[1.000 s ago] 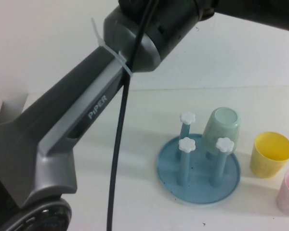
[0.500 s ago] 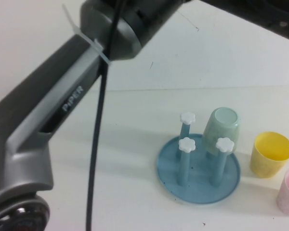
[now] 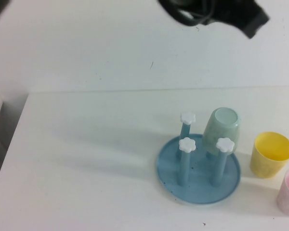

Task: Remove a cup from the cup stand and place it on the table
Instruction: Hand over the cup, then place the cup on the table

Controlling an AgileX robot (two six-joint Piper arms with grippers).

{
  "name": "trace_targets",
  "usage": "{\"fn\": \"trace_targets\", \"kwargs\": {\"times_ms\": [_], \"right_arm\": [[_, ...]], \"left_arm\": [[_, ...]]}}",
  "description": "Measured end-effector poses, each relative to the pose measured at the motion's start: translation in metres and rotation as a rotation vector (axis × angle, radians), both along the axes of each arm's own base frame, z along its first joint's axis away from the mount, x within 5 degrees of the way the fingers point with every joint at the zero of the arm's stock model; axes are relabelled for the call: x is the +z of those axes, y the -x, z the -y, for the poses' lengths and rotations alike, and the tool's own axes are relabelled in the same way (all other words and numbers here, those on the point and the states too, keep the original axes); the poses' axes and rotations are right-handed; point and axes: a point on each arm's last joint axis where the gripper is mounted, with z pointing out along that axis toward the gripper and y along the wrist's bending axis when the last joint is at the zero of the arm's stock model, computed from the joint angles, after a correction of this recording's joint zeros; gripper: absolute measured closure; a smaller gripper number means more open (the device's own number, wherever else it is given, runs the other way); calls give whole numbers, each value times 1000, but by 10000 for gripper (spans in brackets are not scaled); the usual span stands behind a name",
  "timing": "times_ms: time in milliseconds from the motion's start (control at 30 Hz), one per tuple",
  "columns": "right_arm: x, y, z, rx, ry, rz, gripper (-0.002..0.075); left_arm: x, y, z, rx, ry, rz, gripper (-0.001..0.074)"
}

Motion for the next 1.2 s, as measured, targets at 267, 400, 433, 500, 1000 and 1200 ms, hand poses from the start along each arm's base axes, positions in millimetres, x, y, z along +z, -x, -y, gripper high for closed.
{"fn": "trace_targets", "kwargs": {"times_ms": [267, 400, 433, 500, 1000, 1200], "right_arm": [[28, -41, -8, 228, 240, -260, 708], [28, -67, -17, 324, 272, -344, 708], [26, -74, -21, 344, 282, -362, 708], [21, -83, -36, 393, 314, -397, 708], [-65, -131, -217, 589, 881, -588, 708], [-107, -165, -253, 590, 1057, -673, 708]], "left_arm": [[-37, 49, -54, 19, -133, -130, 735], [-67, 73, -80, 49, -162, -195, 735], [-73, 79, -87, 63, -148, -200, 735], [-83, 90, -99, 85, -114, -198, 736], [-173, 140, -155, 295, 135, -298, 736], [-201, 143, -159, 326, 120, -338, 736]]}}
